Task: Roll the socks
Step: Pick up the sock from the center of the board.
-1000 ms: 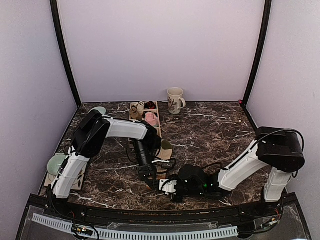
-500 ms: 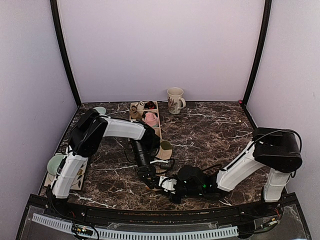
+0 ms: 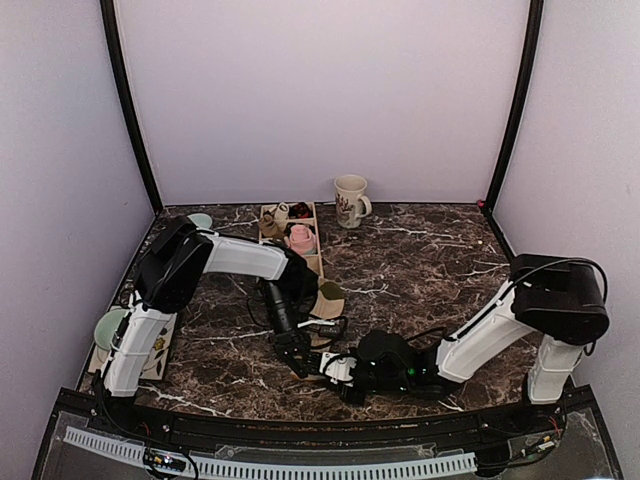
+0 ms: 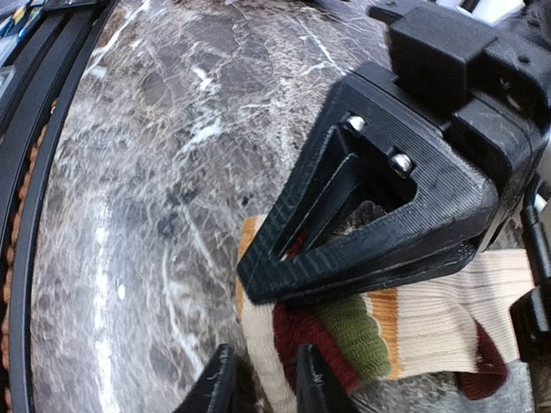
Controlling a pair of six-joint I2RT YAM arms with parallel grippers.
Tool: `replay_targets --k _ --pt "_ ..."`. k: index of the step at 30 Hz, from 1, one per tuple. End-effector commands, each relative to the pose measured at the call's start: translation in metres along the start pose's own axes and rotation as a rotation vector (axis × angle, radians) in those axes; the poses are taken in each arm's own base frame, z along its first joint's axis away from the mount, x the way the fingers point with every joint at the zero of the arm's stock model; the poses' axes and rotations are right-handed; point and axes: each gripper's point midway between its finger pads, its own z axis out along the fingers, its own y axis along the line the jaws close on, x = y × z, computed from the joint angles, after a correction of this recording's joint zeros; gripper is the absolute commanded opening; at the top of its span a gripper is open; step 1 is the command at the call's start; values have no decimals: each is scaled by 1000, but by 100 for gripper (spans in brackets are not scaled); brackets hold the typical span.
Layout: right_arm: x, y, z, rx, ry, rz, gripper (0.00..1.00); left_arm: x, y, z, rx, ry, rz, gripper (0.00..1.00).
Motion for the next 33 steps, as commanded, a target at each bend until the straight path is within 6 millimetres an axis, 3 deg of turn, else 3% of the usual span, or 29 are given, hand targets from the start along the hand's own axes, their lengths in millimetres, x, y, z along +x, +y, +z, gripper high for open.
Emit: replay_targets --k 1,3,4,5,6,7,10,13,17,20,21,22,24,25,29,31,33 --pt "3 -8 -20 40 44 -65 32 55 39 14 -116 225 -7 14" --pt "-14 -14 -33 84 9 -78 45 57 37 15 -103 227 -6 13" --pt "-22 -19 -40 112 -6 -75 90 57 36 16 -95 224 -7 12" --pt "-24 -23 -45 140 -6 -68 98 57 34 17 -85 215 -10 12" --pt "-37 -31 -58 189 -49 -47 99 57 31 18 -69 205 -13 12" --pt "-49 -42 -72 247 -97 -12 99 57 27 19 -48 191 -21 12" --pt "-57 -77 -108 439 -198 186 99 57 22 20 -11 155 -42 12" --pt "-47 -75 -122 408 -290 331 99 58 20 23 14 131 -53 12" --pt "-26 -53 -106 304 -211 279 99 59 17 24 37 120 -65 13" --pt "-25 -45 -101 256 -202 250 91 59 17 21 35 116 -61 13" --pt "-22 -47 -100 260 -192 257 83 60 19 21 27 120 -59 13" --pt "-20 -47 -97 252 -182 259 67 61 20 22 18 125 -54 13" --pt "-19 -50 -95 255 -184 272 51 63 22 21 -3 131 -38 13" --pt "-20 -50 -94 253 -195 276 49 63 22 20 -7 128 -33 13" --pt "-32 -37 -78 158 -220 249 43 63 19 18 1 133 -21 13" --pt "-45 -21 -65 58 -240 201 44 64 17 18 9 135 -19 13" --pt "-46 -6 -51 -30 -234 148 46 65 14 19 17 140 -16 13"
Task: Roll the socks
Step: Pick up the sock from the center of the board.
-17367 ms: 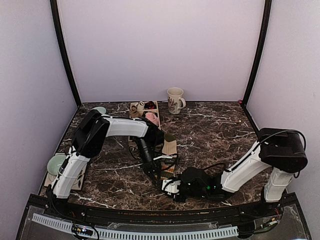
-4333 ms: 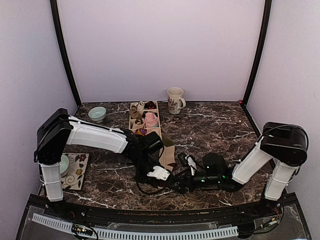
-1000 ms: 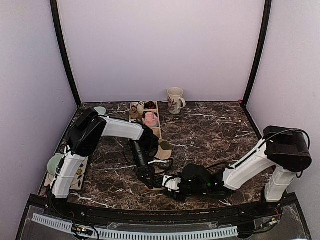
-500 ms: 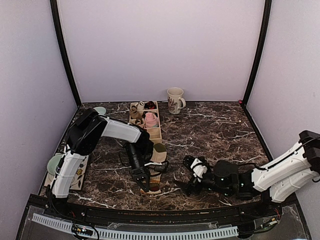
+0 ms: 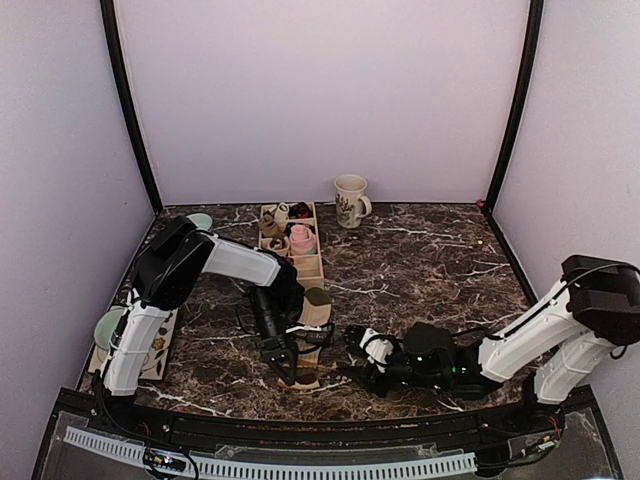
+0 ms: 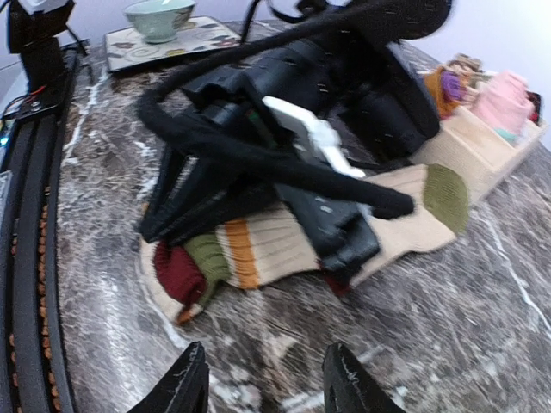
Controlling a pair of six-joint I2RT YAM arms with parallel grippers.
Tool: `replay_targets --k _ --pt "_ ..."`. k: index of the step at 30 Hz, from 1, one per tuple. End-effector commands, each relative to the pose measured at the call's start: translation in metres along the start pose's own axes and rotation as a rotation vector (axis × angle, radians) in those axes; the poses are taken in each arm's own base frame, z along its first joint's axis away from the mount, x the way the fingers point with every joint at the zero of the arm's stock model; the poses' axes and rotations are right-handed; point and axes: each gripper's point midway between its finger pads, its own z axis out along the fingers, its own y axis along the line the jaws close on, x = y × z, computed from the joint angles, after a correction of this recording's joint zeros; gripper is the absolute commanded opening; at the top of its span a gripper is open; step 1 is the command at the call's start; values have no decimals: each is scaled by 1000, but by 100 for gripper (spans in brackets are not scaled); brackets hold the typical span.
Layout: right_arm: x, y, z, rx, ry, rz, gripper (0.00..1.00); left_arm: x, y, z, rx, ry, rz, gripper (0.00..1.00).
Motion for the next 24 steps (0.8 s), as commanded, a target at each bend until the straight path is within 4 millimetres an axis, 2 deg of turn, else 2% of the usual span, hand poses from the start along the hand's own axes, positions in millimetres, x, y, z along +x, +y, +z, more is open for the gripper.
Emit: replay_targets --k 1,3,4,8,10,13,15,17,18,21,23,24 --pt "-27 42 22 -233 -105 -84 48 39 31 8 -97 174 35 13" --pt "-30 42 26 -230 -141 -103 48 40 29 8 -91 176 42 13" --pt "-31 36 29 -199 -150 -99 49 40 27 7 -89 174 51 13" --pt "-31 -4 30 -27 -182 -19 47 41 23 6 -93 172 69 13" --pt "-26 -17 27 4 -188 49 43 42 22 5 -93 175 72 13" --pt "-22 -49 14 82 -222 201 36 43 22 6 -92 177 74 13" --pt "-28 -68 3 85 -256 274 26 43 22 6 -95 175 79 13" --pt "-35 -83 -5 106 -264 305 23 40 24 5 -100 173 88 13" --pt "-29 -88 -5 124 -221 305 23 38 25 5 -104 170 95 13" --pt "-30 -103 -10 196 -188 306 18 34 25 6 -99 177 101 12" --pt "-30 -108 -3 176 -157 322 16 33 24 7 -95 181 108 12" --pt "-34 -110 3 146 -148 343 11 34 24 8 -97 184 108 12"
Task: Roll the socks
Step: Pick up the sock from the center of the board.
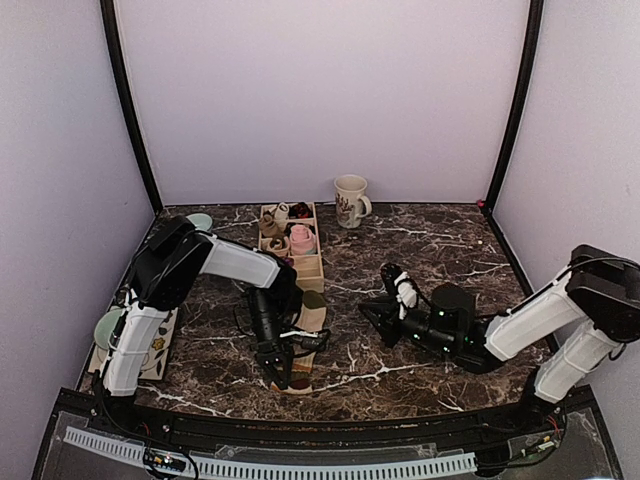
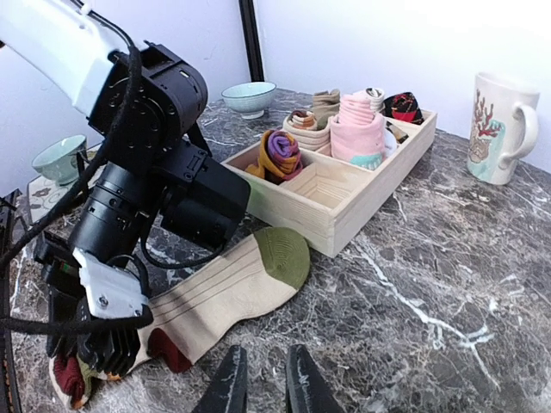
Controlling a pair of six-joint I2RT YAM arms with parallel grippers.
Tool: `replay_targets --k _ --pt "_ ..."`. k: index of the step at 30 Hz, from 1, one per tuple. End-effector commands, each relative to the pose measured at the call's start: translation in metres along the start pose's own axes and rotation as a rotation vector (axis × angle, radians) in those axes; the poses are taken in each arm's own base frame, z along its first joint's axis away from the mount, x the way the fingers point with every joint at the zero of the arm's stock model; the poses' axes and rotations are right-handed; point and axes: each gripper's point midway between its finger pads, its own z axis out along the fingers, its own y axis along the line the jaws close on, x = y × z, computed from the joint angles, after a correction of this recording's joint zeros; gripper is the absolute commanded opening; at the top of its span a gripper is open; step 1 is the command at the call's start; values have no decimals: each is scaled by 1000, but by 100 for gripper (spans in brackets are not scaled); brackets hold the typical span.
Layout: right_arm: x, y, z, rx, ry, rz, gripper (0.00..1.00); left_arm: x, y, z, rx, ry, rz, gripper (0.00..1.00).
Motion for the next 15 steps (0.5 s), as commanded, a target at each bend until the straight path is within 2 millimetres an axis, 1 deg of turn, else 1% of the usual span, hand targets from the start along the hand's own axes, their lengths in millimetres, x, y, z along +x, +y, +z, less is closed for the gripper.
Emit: replay_targets --k 1,2,4,5,6,8,9,11,15 --pt "1 -5 23 -45 93 95 5 22 30 8 -94 131 63 12" --pt "4 -3 33 -78 127 139 0 27 32 8 -108 155 63 12" --pt "6 1 54 -128 189 220 0 32 33 9 -119 174 61 12" --pt "1 5 66 -161 202 256 0 33 32 10 -121 178 64 12" --pt "4 8 76 -187 231 292 0 33 31 9 -122 179 65 12" --pt "20 17 91 -244 309 368 0 32 31 8 -128 179 67 12" --pt "26 19 98 -258 337 397 0 32 31 8 -130 178 68 12" --pt "31 23 110 -286 365 445 0 31 31 8 -128 174 71 12" --pt "42 31 126 -332 406 509 0 32 32 8 -134 177 70 12"
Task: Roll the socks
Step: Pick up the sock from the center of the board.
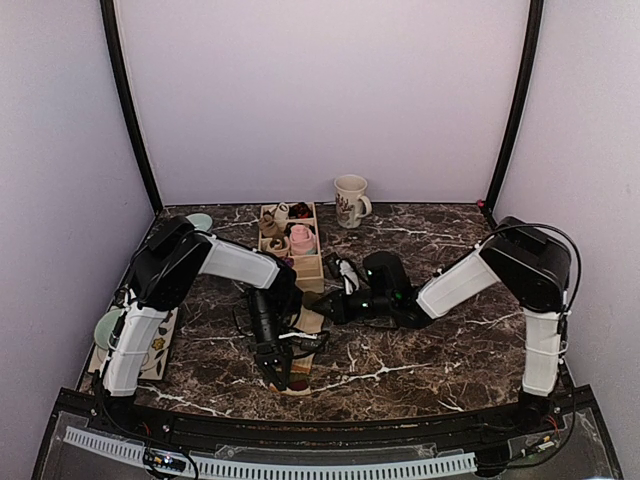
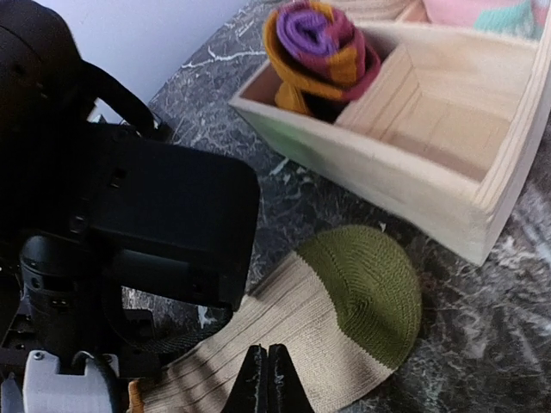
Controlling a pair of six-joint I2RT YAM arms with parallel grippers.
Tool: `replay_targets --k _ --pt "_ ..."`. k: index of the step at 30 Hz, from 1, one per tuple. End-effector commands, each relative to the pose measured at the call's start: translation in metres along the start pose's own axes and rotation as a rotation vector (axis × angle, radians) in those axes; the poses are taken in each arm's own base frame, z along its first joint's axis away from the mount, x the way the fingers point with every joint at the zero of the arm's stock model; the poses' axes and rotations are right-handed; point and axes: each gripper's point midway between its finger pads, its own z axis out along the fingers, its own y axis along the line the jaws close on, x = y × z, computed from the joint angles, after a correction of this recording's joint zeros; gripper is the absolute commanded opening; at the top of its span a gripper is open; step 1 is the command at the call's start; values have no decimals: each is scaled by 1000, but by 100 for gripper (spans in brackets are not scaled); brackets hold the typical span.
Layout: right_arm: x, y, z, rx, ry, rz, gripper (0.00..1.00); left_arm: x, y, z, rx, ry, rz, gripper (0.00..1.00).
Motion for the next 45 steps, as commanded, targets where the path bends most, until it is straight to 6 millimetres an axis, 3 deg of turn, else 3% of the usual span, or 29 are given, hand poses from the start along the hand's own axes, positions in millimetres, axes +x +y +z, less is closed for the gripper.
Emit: replay_targets --k 1,7,11,15,19,25,27,29,30,31,32,33,34,38,40,42,45 --pt "18 7 16 -88 100 125 0 28 33 7 -130 153 65 12" --pt "35 -11 31 -18 159 155 0 25 34 6 -143 153 75 12" --pt "44 -46 31 180 184 162 0 25 35 9 -148 162 88 12" --pt "35 -76 2 402 141 119 0 20 38 14 -165 195 122 12" --pt "29 -93 -32 525 106 105 0 7 42 18 -158 214 143 12" --pt "9 -82 -39 501 69 10 0 -10 49 18 -154 214 157 12" --pt "-12 -76 -56 528 -12 -39 0 -10 48 19 -144 205 148 12" --pt "-39 -63 -89 550 -163 -98 0 -10 45 18 -127 178 128 12" --pt "-59 -50 -109 530 -292 -128 5 -11 44 15 -115 155 112 12" --pt "-61 -38 -131 507 -357 -169 17 -10 44 14 -112 148 102 12" --pt "-74 -15 -150 431 -470 -224 37 -13 43 13 -98 116 91 12" --pt "-75 2 -162 361 -507 -274 86 -13 43 11 -97 100 82 12" --pt "-72 10 -168 322 -517 -285 98 -12 44 10 -97 90 74 12" --pt "-65 3 -159 389 -412 -237 99 -10 44 3 -111 53 59 12" --pt "-72 -2 -177 457 -496 -158 99 -7 43 1 -117 40 52 13" --pt "-62 -8 -188 445 -543 -61 99 -4 44 -1 -124 36 47 14" --pt "-50 28 -181 231 -510 -194 99 -1 45 -3 -122 31 36 14"
